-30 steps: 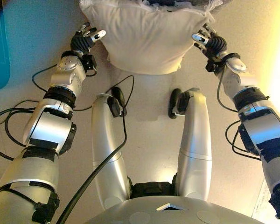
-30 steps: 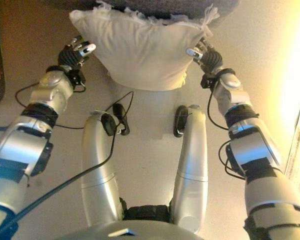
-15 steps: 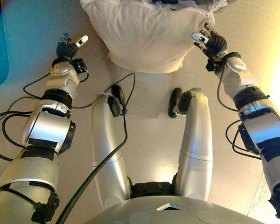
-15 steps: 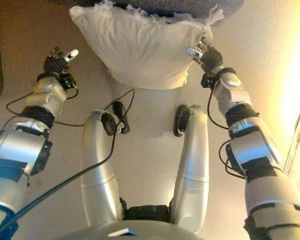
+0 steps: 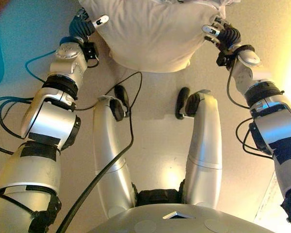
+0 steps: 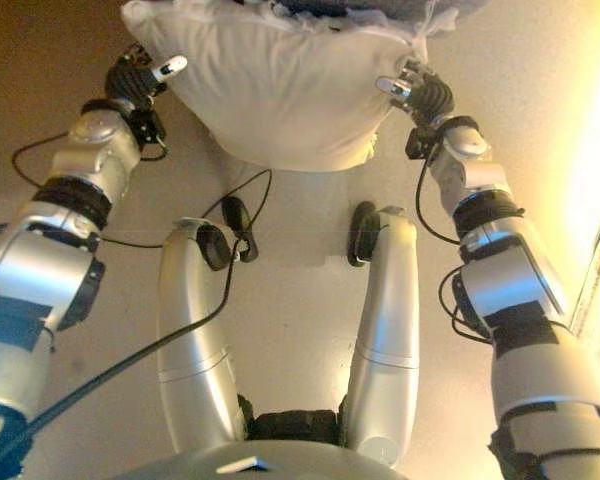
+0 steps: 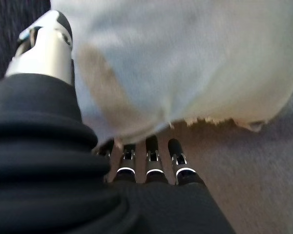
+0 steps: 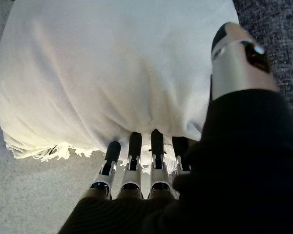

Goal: Pick up the cushion and take it to the sofa

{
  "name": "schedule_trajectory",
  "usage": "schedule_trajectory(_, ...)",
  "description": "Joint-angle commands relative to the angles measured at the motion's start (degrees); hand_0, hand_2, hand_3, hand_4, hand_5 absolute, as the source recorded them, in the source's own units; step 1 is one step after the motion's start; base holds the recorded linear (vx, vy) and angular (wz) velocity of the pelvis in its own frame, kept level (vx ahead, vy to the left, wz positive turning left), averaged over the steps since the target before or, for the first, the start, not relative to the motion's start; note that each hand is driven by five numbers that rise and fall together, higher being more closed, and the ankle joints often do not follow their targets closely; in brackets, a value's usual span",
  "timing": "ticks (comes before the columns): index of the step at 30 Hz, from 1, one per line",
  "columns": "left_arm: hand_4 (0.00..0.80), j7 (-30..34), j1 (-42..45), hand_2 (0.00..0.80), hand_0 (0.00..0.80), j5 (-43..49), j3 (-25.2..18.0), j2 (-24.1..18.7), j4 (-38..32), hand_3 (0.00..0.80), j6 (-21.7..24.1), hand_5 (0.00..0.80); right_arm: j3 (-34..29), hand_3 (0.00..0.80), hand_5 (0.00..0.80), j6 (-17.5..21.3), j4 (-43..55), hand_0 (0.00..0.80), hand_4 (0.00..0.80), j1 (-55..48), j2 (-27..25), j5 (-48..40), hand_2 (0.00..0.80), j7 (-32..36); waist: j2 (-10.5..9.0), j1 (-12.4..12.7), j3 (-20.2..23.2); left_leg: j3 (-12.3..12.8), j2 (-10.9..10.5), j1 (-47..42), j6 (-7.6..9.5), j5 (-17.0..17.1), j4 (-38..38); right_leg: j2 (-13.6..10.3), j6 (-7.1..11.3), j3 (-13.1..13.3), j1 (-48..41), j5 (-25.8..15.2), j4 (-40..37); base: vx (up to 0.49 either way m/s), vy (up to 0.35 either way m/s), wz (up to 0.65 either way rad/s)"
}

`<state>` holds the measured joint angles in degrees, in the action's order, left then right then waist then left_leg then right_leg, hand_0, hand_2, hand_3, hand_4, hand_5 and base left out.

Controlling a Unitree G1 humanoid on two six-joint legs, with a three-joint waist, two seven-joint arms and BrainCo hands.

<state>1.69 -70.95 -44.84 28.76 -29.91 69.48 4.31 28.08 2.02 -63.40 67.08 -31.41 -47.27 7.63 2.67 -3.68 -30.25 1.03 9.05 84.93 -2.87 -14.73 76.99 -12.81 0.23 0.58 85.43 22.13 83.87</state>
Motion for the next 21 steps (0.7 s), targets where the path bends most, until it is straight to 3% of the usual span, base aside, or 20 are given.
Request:
schedule_trajectory(1, 0.0, 4.87, -4.19, 0.0, 0.0, -2.97, 0.82, -0.05, -0.27, 0.0, 1.05, 0.0, 2.93, 0.0, 0.0, 1.21, 0.08, 0.0, 0.0, 6.19, 1.96, 1.53, 0.0, 1.17, 1.81, -0.61, 0.46, 2.0, -0.1, -0.8, 2.72, -5.02, 2.36, -0.78, -0.74, 2.17, -2.25, -9.85, -12.39, -0.021, 0.052, -0.04)
schedule_trajectory(11, 0.0, 3.98, -7.24, 0.0, 0.0, -2.89, 3.01, 1.22, -0.29, 0.0, -1.15, 0.0, 7.74, 0.0, 0.0, -0.24, 3.42, 0.0, 0.0, 10.18, 4.27, 5.74, 0.0, 3.04, 2.54, -0.85, 0.46, 2.84, -0.49, 1.12, 2.74, -4.33, 1.7, -0.57, -0.81, 2.74, -0.43, -11.35, -14.42, -0.013, 0.028, -0.04)
schedule_trajectory(13, 0.0, 4.12, -7.43, 0.0, 0.0, -2.81, 3.14, 1.31, -0.16, 0.0, -0.81, 0.0, 8.43, 0.8, 0.8, -0.69, 4.26, 0.8, 0.8, 10.49, 4.72, 5.97, 0.8, 3.69, 2.58, -0.83, 0.46, 2.91, -0.57, 1.29, 2.73, -4.15, 1.56, -0.53, -0.87, 2.76, -0.3, -11.58, -14.72, 0.0, 0.0, 0.0)
schedule_trajectory(14, 0.251, 4.6, -7.5, 0.251, 0.251, -2.74, 3.13, 1.31, -0.31, 0.251, -0.67, 0.251, 8.67, 0.8, 0.8, -0.8, 4.68, 0.8, 0.8, 10.66, 4.83, 5.64, 0.8, 4.21, 2.65, -0.82, 0.46, 2.99, -0.62, 1.43, 2.69, -4.03, 1.54, -0.51, -0.9, 2.78, -0.12, -11.67, -14.76, 0.0, 0.0, 0.0)
schedule_trajectory(15, 0.612, 5.29, -7.68, 0.612, 0.612, -2.92, 3.4, 1.43, -0.48, 0.612, -0.33, 0.612, 8.86, 0.8, 0.8, -0.83, 5.0, 0.8, 0.8, 10.77, 5.06, 5.36, 0.8, 4.57, 2.68, -0.81, 0.46, 3.02, -0.68, 1.69, 2.7, -3.87, 1.46, -0.47, -0.93, 2.77, 0.06, -11.86, -14.93, 0.0, 0.0, 0.0)
schedule_trajectory(16, 0.8, 5.85, -7.86, 0.8, 0.8, -3.18, 3.59, 1.54, -0.67, 0.8, 0.07, 0.8, 9.08, 0.8, 0.8, -0.88, 5.08, 0.8, 0.8, 11.07, 5.22, 4.97, 0.8, 4.8, 2.73, -0.71, 0.46, 3.0, -0.81, 1.85, 2.63, -3.79, 1.4, -0.44, -0.97, 2.77, 0.11, -11.99, -15.17, 0.0, 0.0, 0.0)
schedule_trajectory(21, 0.8, 5.28, -8.6, 0.8, 0.8, -3.17, 3.84, 2.31, -1.64, 0.8, 0.84, 0.8, 9.55, 0.8, 0.8, -0.89, 5.72, 0.8, 0.8, 11.85, 6.19, 5.4, 0.8, 4.61, 2.83, -0.51, 0.46, 3.09, -1.25, 2.29, 2.58, -3.4, 0.59, -0.38, -1.08, 2.47, 0.36, -12.2, -15.98, 0.0, 0.0, 0.0)
